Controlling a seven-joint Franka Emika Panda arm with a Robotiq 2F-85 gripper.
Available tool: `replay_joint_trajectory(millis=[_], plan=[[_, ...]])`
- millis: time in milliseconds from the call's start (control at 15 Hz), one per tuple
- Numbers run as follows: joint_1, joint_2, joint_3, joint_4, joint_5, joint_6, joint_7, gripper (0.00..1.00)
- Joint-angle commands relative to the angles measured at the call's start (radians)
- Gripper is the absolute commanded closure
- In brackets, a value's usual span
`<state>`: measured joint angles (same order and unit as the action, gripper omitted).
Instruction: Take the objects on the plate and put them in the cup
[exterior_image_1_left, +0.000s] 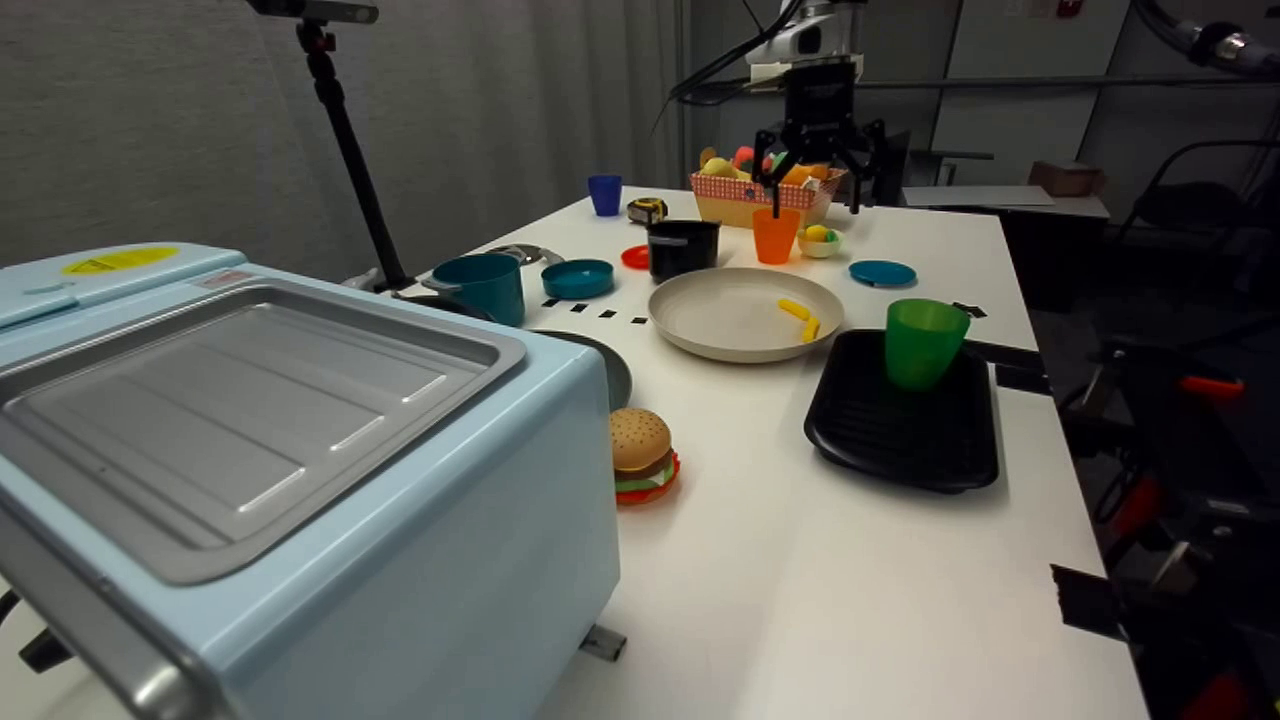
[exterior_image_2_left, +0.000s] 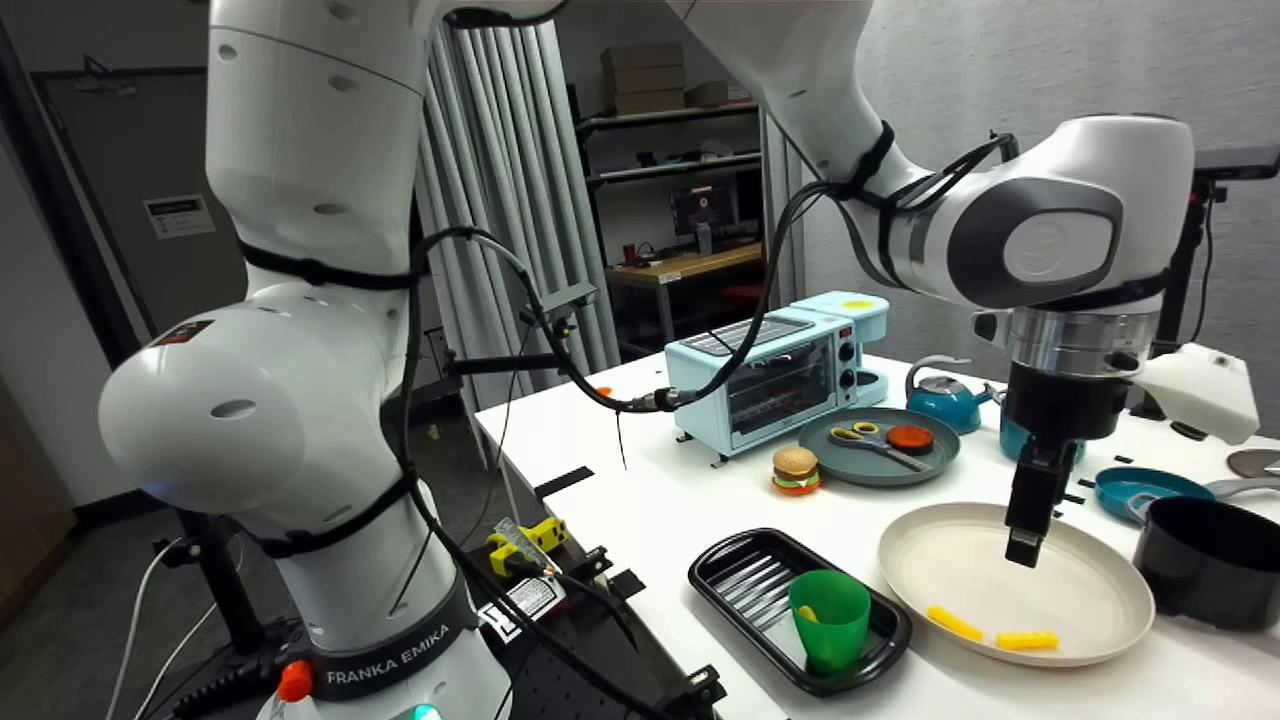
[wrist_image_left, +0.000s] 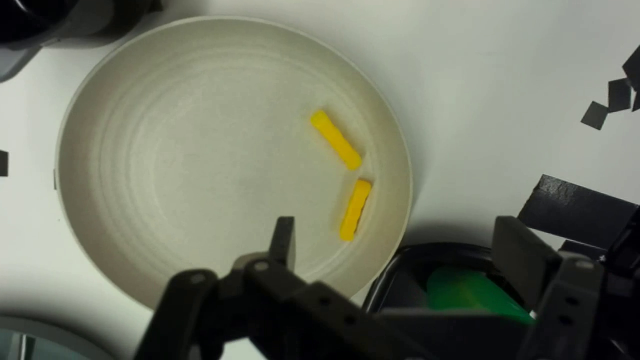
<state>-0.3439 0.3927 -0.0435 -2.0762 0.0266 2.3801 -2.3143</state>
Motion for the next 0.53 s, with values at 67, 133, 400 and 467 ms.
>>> replay_joint_trajectory(millis=[67,133,400,467], plan=[[0.006,0.057,0.003,0.035,-0.009,0.029,-0.107,0.0],[0.005,0.072,0.004,0.041,-0.008,0.038,-0.122,0.0],[-0.007,0.126,0.016,0.074,0.003,0.063,-0.187,0.0],[-0.009,0.136,0.02,0.082,0.006,0.066,-0.199,0.0]])
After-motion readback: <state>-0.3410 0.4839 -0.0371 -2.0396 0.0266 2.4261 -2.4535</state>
